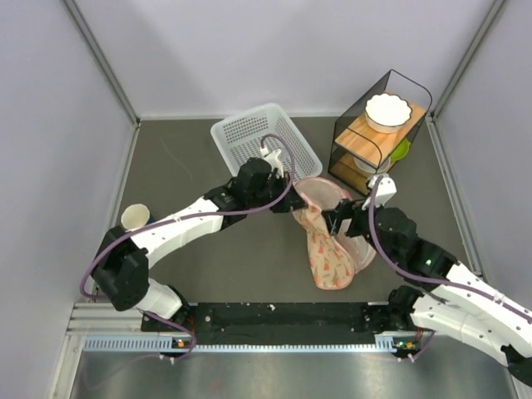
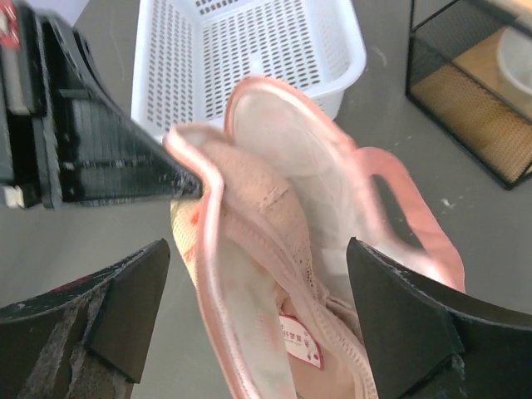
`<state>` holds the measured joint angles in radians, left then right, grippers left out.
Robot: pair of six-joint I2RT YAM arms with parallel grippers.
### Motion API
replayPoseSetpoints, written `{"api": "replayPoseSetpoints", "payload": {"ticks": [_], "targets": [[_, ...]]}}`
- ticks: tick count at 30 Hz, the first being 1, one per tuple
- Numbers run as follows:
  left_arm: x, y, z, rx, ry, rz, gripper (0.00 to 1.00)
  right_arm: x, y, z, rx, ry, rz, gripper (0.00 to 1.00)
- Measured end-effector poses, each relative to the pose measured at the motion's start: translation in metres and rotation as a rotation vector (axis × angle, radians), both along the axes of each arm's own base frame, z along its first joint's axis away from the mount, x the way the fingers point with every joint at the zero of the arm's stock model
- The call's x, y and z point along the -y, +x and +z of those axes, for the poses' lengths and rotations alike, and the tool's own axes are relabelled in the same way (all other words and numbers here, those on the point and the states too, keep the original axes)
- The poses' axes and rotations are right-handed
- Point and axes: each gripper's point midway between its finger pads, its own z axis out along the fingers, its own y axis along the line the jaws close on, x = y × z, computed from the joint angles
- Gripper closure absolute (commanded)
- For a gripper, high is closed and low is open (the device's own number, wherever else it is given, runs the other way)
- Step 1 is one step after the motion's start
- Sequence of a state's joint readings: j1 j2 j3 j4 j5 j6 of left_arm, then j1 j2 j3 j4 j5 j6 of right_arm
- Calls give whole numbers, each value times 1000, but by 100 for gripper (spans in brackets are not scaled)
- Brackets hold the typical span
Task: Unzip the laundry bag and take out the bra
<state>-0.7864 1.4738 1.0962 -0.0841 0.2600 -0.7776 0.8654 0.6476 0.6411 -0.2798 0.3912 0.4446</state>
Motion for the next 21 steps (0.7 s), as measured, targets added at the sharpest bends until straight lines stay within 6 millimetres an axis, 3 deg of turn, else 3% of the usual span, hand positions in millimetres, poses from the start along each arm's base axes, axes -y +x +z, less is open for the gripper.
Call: {"api": "replayPoseSetpoints", "payload": {"ticks": [5, 8, 11, 14, 18, 21], "targets": [[-16, -20, -29, -43, 9, -90, 100, 18, 2, 32, 55, -10, -61, 16], [-26, -32, -44, -63, -7, -151, 100, 24, 2, 37, 69, -19, -77, 16], [-43, -42, -64, -65, 3, -201, 100, 21, 0, 25, 38, -62, -54, 16], [-61, -54, -79, -49, 23, -237, 100, 11, -1, 1, -36, -129, -5, 21], [-73, -66, -78, 19, 24, -289, 100, -3, -7, -32, -142, -207, 71, 22], [-77, -72, -72, 67, 17, -313, 100, -14, -14, -46, -196, -225, 139, 14]]}}
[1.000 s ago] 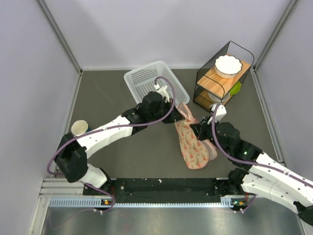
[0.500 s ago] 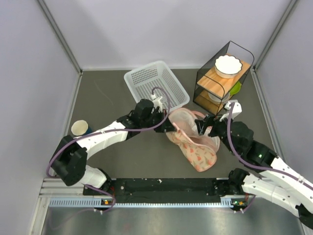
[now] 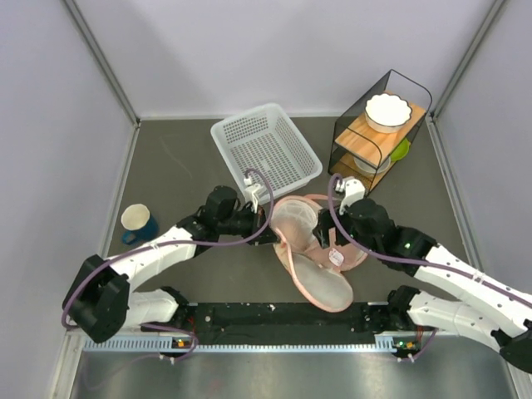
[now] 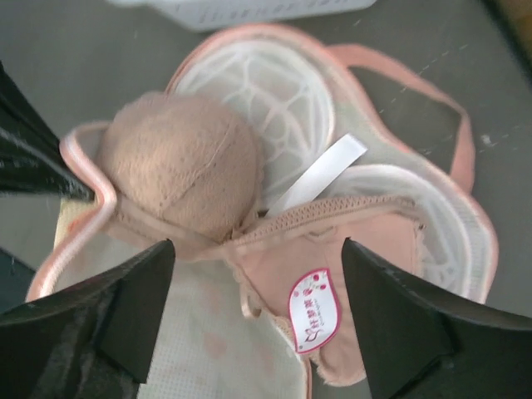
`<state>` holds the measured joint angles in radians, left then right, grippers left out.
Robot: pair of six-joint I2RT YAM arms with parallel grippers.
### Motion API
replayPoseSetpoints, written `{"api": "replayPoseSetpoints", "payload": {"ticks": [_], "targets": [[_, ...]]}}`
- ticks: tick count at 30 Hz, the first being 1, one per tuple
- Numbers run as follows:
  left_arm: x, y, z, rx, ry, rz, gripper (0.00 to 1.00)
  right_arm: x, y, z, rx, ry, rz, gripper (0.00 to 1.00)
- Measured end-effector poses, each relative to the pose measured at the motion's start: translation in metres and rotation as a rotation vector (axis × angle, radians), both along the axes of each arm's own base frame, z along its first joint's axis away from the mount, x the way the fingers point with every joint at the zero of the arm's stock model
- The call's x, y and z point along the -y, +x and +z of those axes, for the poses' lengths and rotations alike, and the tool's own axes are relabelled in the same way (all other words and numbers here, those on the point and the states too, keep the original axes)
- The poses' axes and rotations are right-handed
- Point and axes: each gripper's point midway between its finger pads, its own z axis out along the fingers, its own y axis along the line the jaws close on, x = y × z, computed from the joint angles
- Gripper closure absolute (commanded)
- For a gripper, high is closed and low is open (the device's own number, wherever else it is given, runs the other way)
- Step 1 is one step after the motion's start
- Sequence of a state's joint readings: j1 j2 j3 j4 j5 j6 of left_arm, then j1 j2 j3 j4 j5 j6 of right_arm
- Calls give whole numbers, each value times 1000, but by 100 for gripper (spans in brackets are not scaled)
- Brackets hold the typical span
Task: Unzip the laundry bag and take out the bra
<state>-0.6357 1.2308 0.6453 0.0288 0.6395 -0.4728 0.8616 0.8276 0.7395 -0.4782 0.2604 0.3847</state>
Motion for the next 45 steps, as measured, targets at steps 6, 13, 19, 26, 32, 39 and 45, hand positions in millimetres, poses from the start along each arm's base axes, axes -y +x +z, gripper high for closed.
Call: {"api": "replayPoseSetpoints", "payload": {"ticks": [6, 13, 19, 26, 32, 39, 45], "targets": [[-6, -6, -1, 33, 4, -8, 100, -18, -10, -34, -121, -69, 109, 5], [-13, -11, -16, 8, 33, 4, 100, -24, -16, -89, -290, -193, 135, 15], [-17, -16, -29, -16, 50, 8, 100, -52, -20, -77, -290, -75, 205, 10], [-18, -18, -34, -29, 51, 15, 100, -92, -12, -68, -256, 57, 280, 15], [-17, -20, -31, -35, 34, 3, 100, -101, -5, -101, -320, 32, 243, 61], [-22, -17, -34, -47, 32, 28, 36, -93, -4, -97, -284, 65, 189, 100], [-34, -6, -19, -37, 3, 100, 6, -74, 4, -56, -157, 88, 137, 100]]}}
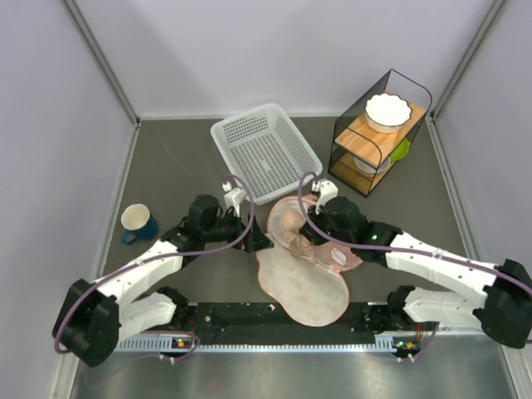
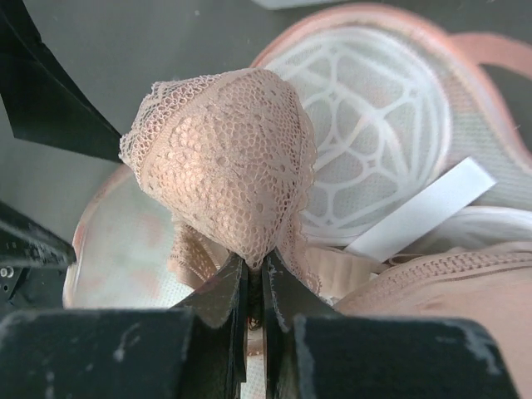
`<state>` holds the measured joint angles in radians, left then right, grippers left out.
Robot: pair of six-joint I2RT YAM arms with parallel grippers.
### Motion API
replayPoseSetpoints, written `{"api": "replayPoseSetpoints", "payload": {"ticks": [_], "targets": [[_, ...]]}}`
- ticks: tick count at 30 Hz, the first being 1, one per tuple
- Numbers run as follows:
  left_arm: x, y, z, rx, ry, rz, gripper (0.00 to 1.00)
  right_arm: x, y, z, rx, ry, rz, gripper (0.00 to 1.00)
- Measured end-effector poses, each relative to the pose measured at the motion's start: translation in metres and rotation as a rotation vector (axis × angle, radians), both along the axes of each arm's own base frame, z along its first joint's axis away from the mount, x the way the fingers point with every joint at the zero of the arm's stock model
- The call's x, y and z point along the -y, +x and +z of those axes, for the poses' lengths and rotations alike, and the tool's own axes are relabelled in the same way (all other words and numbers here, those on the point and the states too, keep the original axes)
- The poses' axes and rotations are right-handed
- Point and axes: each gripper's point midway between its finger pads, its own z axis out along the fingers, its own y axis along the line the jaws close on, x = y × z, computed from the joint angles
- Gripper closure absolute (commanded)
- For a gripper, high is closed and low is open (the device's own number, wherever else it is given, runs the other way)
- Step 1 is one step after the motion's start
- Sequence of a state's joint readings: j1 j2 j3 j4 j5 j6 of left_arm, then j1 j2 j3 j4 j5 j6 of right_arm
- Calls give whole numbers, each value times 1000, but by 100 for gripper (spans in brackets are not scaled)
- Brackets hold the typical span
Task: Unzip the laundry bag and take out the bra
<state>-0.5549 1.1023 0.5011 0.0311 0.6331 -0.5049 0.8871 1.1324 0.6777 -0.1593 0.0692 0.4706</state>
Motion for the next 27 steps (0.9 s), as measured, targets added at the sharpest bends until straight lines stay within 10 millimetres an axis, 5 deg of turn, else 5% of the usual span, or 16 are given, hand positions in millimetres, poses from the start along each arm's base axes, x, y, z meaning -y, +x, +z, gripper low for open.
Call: {"api": "replayPoseSetpoints", "payload": {"ticks": [7, 12, 17, 22, 27], "targets": [[-26, 22, 52, 139, -45, 157, 1, 9, 17, 80, 171, 29, -20, 100], [-49, 41, 84, 216, -79, 301, 1, -7, 52, 192, 372, 124, -34, 100], [-74, 57, 81, 181, -64, 438, 1, -31, 77, 290, 561, 221, -24, 100], [-98, 67, 76, 133, -57, 561, 1, -52, 101, 337, 678, 264, -15, 100], [-117, 69, 70, 101, -69, 652, 1, -72, 139, 343, 734, 248, -28, 100]]}}
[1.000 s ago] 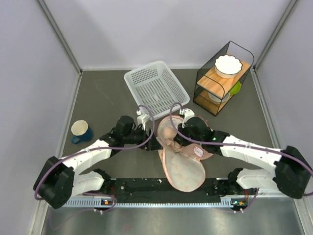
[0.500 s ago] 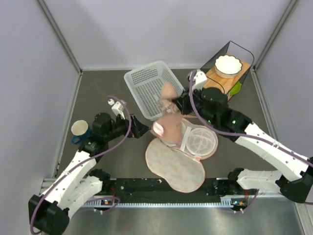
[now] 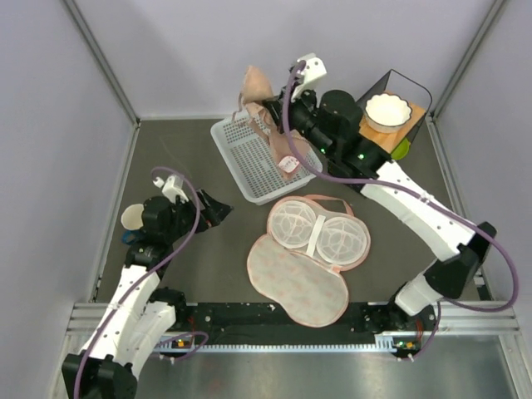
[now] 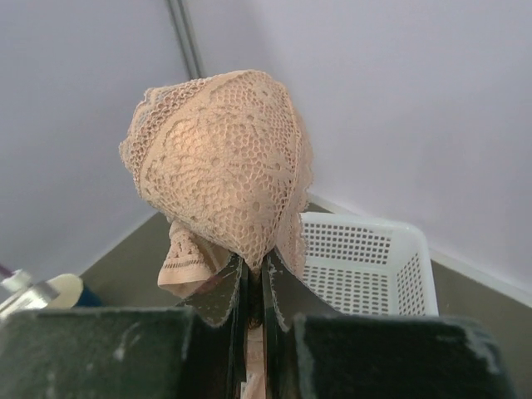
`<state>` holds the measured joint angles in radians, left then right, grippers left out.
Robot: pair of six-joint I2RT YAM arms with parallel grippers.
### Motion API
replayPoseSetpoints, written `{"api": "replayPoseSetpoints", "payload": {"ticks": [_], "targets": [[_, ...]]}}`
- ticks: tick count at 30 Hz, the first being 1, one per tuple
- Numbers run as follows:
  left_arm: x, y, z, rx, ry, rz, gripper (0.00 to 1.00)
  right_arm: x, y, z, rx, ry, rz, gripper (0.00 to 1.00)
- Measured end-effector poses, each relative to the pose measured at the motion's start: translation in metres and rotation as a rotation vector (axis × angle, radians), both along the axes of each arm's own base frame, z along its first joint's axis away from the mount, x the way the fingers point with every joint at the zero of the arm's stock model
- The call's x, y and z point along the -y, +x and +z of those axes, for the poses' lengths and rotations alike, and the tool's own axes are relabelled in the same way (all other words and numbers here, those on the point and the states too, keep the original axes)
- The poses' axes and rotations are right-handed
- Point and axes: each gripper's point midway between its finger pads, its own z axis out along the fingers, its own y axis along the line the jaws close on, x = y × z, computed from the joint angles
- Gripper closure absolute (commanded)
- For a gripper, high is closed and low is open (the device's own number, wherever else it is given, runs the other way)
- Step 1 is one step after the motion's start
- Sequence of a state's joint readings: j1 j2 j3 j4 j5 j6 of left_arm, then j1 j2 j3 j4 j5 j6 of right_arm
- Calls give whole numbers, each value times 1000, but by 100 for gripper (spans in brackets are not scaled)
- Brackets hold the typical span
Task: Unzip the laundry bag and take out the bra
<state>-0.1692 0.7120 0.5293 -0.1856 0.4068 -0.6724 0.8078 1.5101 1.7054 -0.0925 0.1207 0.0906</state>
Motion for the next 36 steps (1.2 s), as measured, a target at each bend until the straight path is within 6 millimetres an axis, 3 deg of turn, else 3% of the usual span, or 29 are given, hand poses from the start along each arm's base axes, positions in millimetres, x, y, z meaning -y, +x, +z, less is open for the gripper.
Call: {"api": "replayPoseSetpoints", "payload": {"ticks": [7, 8, 10, 11, 12, 15, 18, 22, 25, 30, 32, 36], "targets": [[-12, -3, -13, -49, -18, 42, 1, -16, 60, -59, -52, -67, -58, 100], [-12, -3, -13, -48, -19, 42, 1, -18, 68, -70, -65, -75, -68, 91], [-12, -4, -11, -40, -21, 43, 1, -21, 84, -89, -86, -86, -92, 46], [-12, -4, -10, -37, -21, 43, 1, -25, 92, -103, -106, -94, -101, 11], [-13, -4, -10, -37, -21, 44, 1, -29, 101, -118, -131, -111, -114, 1], [-13, -3, -12, -47, -23, 43, 1, -42, 122, -159, -217, -178, -135, 1], [-14, -2, -19, -73, -16, 43, 1, -41, 121, -185, -285, -231, -144, 1], [-20, -2, -20, -91, 10, 61, 1, -31, 112, -177, -298, -234, -156, 1], [-25, 2, -7, -64, 28, 77, 1, -14, 94, -158, -290, -224, -157, 1], [-30, 7, 14, 1, 46, 98, 1, 33, 47, -139, -296, -195, -186, 1], [-33, 8, 19, 15, 58, 111, 1, 52, 27, -145, -317, -190, -206, 1], [-37, 11, 27, 38, 80, 128, 1, 92, -12, -179, -389, -222, -242, 1]]}}
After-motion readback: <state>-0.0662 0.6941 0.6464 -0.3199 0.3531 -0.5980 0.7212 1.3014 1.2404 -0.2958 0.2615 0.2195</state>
